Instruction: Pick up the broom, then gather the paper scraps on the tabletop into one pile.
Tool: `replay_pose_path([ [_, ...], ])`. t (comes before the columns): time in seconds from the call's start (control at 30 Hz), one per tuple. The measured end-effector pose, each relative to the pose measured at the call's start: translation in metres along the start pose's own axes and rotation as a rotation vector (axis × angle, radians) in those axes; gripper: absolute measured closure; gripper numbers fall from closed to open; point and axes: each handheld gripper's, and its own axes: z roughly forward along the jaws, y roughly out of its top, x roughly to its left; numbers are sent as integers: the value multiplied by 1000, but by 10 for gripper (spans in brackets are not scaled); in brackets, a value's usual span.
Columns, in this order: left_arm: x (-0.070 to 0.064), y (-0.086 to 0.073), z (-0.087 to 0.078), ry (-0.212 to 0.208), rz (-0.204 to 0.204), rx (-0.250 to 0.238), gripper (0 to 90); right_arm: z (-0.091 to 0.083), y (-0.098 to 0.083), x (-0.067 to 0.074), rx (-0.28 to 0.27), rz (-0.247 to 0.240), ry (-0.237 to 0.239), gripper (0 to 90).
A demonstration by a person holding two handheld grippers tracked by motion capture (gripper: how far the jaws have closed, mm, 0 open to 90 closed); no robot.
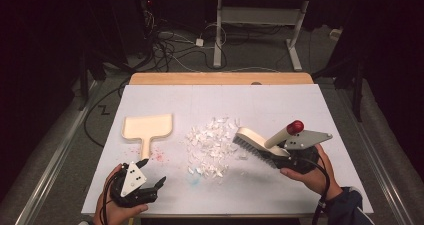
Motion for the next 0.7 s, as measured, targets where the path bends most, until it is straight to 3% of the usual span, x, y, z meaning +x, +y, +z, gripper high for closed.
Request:
replay_pose_path([
  [0.13, -2, -2, 2, 15, 31, 13, 213, 0, 0, -3, 10, 4, -27, 681],
  [0.33, -4, -3, 4, 7, 46, 26, 203, -1, -1, -9, 9, 25, -55, 681],
  [0.57, -5, -3, 4, -8, 51, 25, 197, -4, -7, -20, 9, 51, -99, 681],
  [0.7, -4, -4, 4, -9, 42, 24, 194, -1, -9, -28, 25, 60, -154, 681],
])
